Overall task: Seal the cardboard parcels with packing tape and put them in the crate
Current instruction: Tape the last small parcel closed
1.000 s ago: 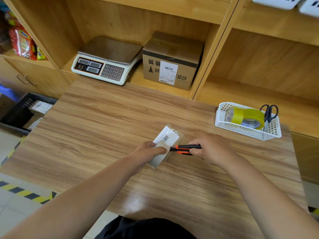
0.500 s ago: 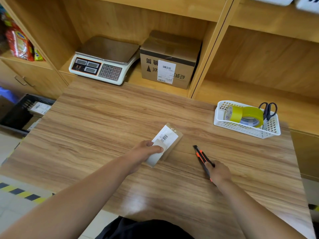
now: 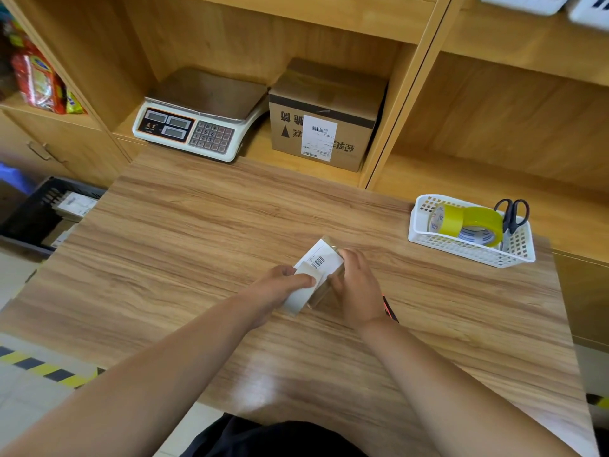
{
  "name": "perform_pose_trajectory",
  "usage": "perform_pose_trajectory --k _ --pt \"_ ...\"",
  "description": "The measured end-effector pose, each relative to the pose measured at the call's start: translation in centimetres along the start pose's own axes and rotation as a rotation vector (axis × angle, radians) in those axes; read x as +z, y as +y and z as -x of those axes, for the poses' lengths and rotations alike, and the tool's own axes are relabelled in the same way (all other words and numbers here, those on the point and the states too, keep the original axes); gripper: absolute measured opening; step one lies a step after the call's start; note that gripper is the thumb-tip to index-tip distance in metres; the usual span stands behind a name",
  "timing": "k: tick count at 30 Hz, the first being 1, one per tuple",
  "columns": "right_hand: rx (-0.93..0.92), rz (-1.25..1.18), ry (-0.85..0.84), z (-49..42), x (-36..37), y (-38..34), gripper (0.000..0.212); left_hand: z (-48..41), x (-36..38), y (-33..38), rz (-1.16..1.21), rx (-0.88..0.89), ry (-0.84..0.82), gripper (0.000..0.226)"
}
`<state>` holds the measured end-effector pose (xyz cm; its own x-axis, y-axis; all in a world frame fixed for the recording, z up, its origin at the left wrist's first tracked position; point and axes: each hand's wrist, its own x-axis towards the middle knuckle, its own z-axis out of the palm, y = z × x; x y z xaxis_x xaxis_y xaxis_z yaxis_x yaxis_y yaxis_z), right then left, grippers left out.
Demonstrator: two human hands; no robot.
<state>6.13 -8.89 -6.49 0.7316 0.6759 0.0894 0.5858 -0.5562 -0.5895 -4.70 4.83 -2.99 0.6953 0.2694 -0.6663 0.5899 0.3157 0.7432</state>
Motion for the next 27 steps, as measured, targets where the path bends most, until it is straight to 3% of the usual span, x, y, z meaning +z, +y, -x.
perform_pose_trajectory --k 3,7,12,17,21,27 --pt "0.089 0.044 -0.030 0.1 0.1 0.4 0.044 -0.1 0.3 0.3 -0.002 0.005 -0.013 0.065" --pt "0.092 0.072 -0.091 0.6 -0.8 0.9 0.049 -0.5 -0.1 -0.4 0.007 -0.004 0.003 0.085" --pt "0.035 0.097 -0.120 0.9 -1.2 0.7 0.055 -0.1 -0.5 -0.4 0.037 0.011 -0.020 0.089" --pt "-0.110 0.244 -0.163 0.9 -0.9 0.8 0.058 0.4 -0.6 0.7 0.027 -0.001 -0.072 0.054" --pt "-0.137 0.402 -0.128 0.8 -0.4 0.7 0.056 0.2 -0.8 1.7 0.052 -0.048 -0.069 0.008" --pt "-0.165 0.526 -0.103 0.6 0.0 0.8 0.070 0.4 -1.4 2.3 0.004 -0.111 -0.122 0.035"
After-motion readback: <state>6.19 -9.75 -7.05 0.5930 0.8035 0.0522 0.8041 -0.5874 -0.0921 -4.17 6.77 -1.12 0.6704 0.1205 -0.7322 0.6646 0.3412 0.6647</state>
